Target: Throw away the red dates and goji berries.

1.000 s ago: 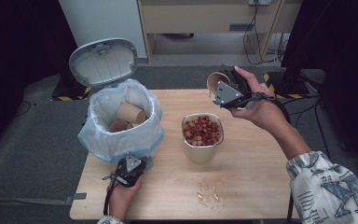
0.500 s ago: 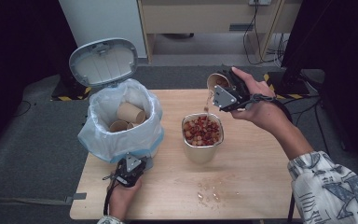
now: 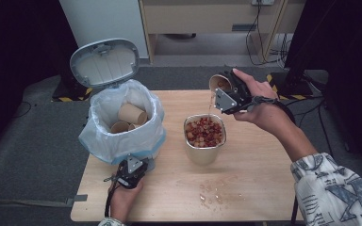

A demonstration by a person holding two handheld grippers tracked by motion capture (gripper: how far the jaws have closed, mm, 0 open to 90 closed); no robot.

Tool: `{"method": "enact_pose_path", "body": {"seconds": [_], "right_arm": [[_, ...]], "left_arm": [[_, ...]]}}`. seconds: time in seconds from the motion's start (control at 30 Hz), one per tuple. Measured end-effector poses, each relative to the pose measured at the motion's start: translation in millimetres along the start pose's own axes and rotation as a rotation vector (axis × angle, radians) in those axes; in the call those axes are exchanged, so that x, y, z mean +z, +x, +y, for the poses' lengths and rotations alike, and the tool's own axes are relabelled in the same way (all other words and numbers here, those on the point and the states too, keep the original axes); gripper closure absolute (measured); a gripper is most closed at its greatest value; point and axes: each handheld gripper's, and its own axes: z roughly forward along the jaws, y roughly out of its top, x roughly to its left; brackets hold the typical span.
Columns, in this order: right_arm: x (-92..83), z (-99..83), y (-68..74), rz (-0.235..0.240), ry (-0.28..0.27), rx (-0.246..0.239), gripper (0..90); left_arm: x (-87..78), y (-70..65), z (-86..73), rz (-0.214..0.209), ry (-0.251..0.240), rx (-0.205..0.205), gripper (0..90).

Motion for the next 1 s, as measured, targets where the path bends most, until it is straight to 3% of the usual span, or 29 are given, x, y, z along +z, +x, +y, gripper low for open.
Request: {"method": "enact_pose_path", "body": {"seconds": [0.67,0.93,1.0], "right_arm": [[3.3,5.4,1.7,0.0,0.003,-0.023,33.9],[1.2,7.5,-0.2,-0.01,0.008,-0.047,33.9],[0.1,9.6,-0.8,-0.019,0.015,-0.075,34.0]], "left_arm": [[0.0,0.1,0.0,-0.001,0.0,0.0,85.3],[0.0,0.1,0.0,0.0,0.0,0.001,85.3],[0.0,0.0,0.1,0.0,0.0,0.001,85.3]]}}
